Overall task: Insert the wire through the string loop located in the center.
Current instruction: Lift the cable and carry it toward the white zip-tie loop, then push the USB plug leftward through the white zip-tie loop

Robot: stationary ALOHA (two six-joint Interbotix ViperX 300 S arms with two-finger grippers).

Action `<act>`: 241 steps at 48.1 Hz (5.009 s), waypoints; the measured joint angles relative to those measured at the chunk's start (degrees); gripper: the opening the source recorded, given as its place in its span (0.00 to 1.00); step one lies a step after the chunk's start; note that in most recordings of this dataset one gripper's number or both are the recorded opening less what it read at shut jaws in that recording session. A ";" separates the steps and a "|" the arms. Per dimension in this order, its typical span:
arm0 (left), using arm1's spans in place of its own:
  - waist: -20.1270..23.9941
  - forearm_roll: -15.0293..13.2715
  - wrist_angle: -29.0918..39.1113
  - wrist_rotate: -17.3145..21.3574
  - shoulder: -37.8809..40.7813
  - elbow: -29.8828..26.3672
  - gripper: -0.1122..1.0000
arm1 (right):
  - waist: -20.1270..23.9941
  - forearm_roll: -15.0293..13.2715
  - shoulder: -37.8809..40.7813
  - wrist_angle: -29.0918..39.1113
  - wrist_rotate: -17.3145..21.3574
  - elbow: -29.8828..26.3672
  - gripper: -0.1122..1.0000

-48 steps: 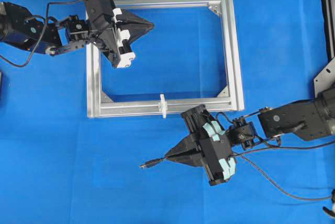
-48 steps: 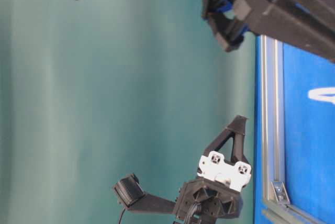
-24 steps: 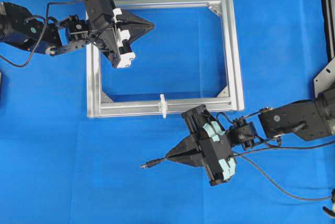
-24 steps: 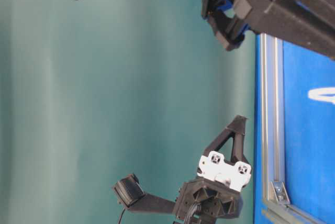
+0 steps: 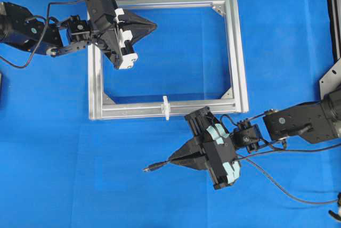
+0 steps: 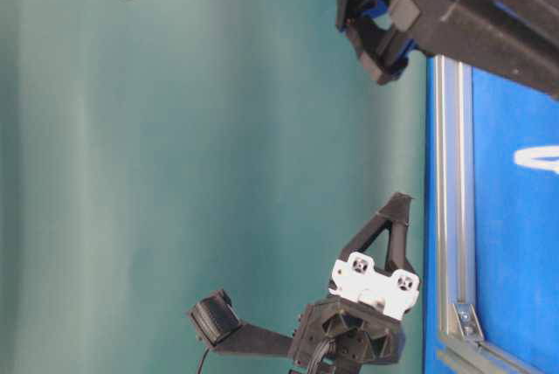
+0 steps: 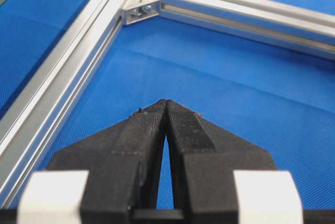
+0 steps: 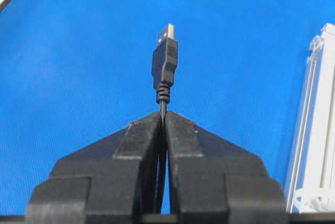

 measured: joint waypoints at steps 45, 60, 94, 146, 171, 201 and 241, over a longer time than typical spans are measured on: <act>0.00 0.00 0.00 0.00 0.00 0.00 0.10 | 0.00 0.00 0.00 0.00 0.00 0.00 0.08; 0.00 0.09 0.00 0.00 -0.09 0.00 0.10 | 0.00 0.00 0.00 0.00 0.00 0.00 0.08; 0.00 0.09 0.00 0.00 -0.09 0.00 0.10 | 0.00 0.18 -8.00 0.00 0.00 11.34 0.08; -0.44 0.09 0.00 0.00 -0.09 0.00 0.10 | -14.15 0.35 -9.23 0.00 0.00 14.50 0.08; -0.44 0.09 0.00 0.00 -0.09 0.00 0.10 | -15.03 0.35 -9.23 0.00 0.00 14.50 0.08; -0.44 0.00 0.00 0.00 -0.09 0.00 0.10 | -15.03 0.35 -9.23 -0.44 0.00 14.50 0.08; -0.44 0.09 -0.09 0.00 0.00 0.00 0.10 | -15.03 0.35 -9.23 -0.44 0.00 14.50 0.08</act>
